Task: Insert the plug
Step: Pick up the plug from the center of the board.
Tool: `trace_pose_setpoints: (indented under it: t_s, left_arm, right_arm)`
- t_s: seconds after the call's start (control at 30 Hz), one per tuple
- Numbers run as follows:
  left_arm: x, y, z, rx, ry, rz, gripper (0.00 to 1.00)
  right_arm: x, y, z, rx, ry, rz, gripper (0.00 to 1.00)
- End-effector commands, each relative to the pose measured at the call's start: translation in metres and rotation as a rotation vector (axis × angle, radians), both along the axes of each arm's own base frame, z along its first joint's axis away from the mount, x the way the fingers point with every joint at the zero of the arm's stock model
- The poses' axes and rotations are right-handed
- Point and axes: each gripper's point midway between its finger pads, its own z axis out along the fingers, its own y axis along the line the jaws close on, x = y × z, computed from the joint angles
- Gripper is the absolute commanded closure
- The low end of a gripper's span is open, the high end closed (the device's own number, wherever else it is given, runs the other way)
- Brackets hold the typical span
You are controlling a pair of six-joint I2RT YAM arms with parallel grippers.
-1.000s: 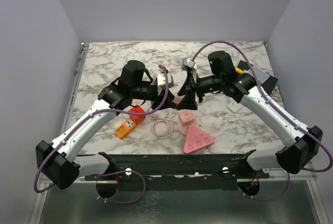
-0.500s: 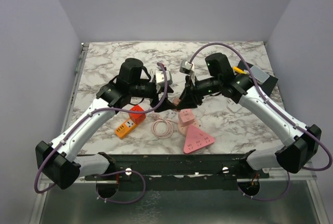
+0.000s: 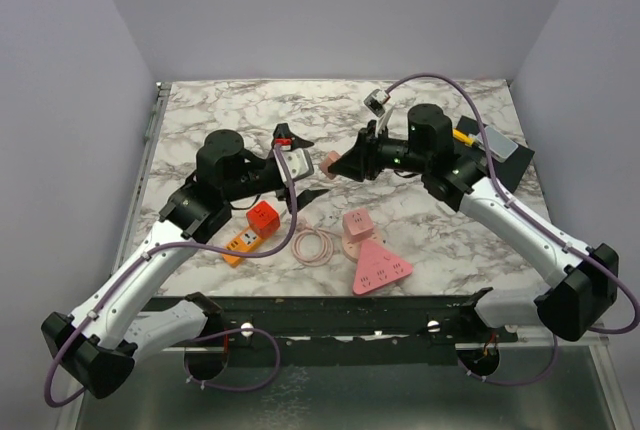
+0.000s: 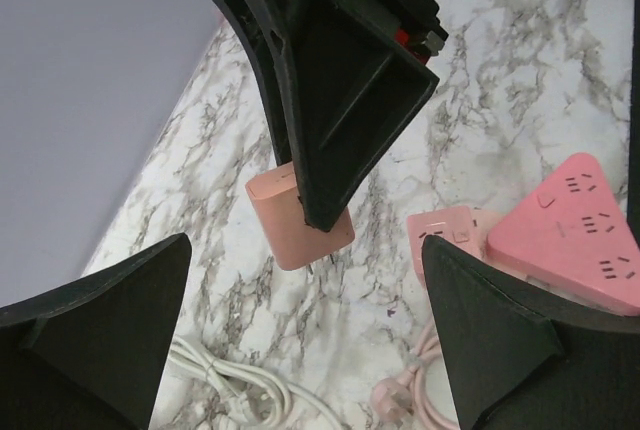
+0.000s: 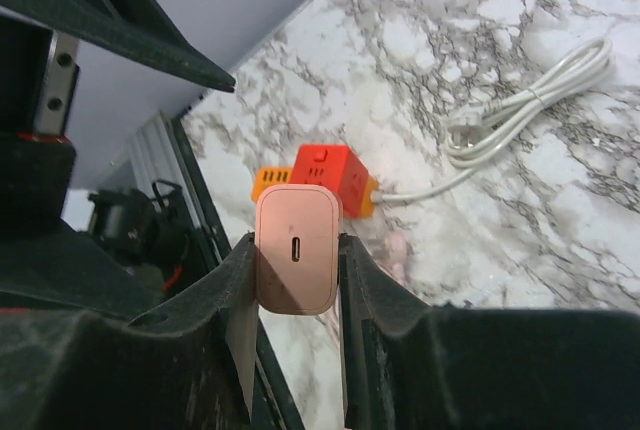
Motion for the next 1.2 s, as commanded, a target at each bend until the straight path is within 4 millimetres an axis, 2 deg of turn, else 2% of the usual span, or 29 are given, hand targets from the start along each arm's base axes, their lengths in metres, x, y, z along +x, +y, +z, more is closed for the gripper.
trace_pose_setpoints:
  t_s: [0.0, 0.27, 0.4, 0.47, 0.53, 0.6, 0.63, 0.7, 0.73, 0.8, 0.87, 0.93, 1.03, 1.17]
  left_arm:
    - [0.013, 0.006, 0.000, 0.018, -0.119, 0.052, 0.01]
    - [0.019, 0.005, -0.006, 0.045, -0.174, 0.060, 0.01]
    - [0.029, 0.002, 0.009, -0.005, -0.202, 0.102, 0.01]
    - [0.032, -0.001, 0.015, -0.025, -0.203, 0.104, 0.06]
    - [0.030, -0.005, 0.017, -0.036, -0.187, 0.084, 0.15]
    - [0.028, -0.007, 0.015, -0.034, -0.186, 0.067, 0.30]
    - [0.027, -0.007, 0.013, -0.028, -0.190, 0.063, 0.44]
    - [0.025, -0.005, 0.006, -0.003, -0.209, 0.054, 0.77]
    - [0.023, -0.004, 0.003, 0.011, -0.223, 0.044, 0.83]
    - [0.018, -0.003, -0.004, 0.039, -0.243, 0.019, 0.85]
    - [0.015, -0.003, -0.009, 0.060, -0.258, -0.005, 0.85]
    - [0.011, -0.003, -0.012, 0.080, -0.279, -0.031, 0.85]
    - [0.010, -0.005, -0.014, 0.103, -0.301, -0.052, 0.85]
    - [0.008, -0.005, -0.017, 0.123, -0.313, -0.066, 0.85]
  right_arm:
    - [0.011, 0.012, 0.045, 0.244, 0.017, -0.084, 0.99]
    - [0.003, 0.021, 0.055, 0.319, 0.042, -0.065, 0.99]
    - [-0.003, 0.030, 0.047, 0.310, 0.064, -0.045, 0.99]
    - [-0.005, 0.033, 0.042, 0.306, 0.073, -0.044, 0.99]
    - [-0.007, 0.033, 0.039, 0.309, 0.077, -0.049, 0.99]
    - [-0.007, 0.032, 0.039, 0.316, 0.075, -0.055, 0.99]
    - [-0.008, 0.031, 0.040, 0.315, 0.072, -0.055, 0.99]
    - [-0.009, 0.029, 0.040, 0.308, 0.069, -0.063, 0.95]
    - [-0.009, 0.027, 0.042, 0.308, 0.065, -0.069, 0.92]
    - [-0.010, 0.026, 0.045, 0.307, 0.064, -0.075, 0.86]
    - [-0.008, 0.025, 0.047, 0.289, 0.064, -0.082, 0.64]
    - [-0.006, 0.027, 0.044, 0.244, 0.080, -0.074, 0.52]
    - [-0.006, 0.031, 0.036, 0.189, 0.118, -0.053, 0.47]
    - [-0.010, 0.031, 0.031, 0.166, 0.134, -0.036, 0.50]
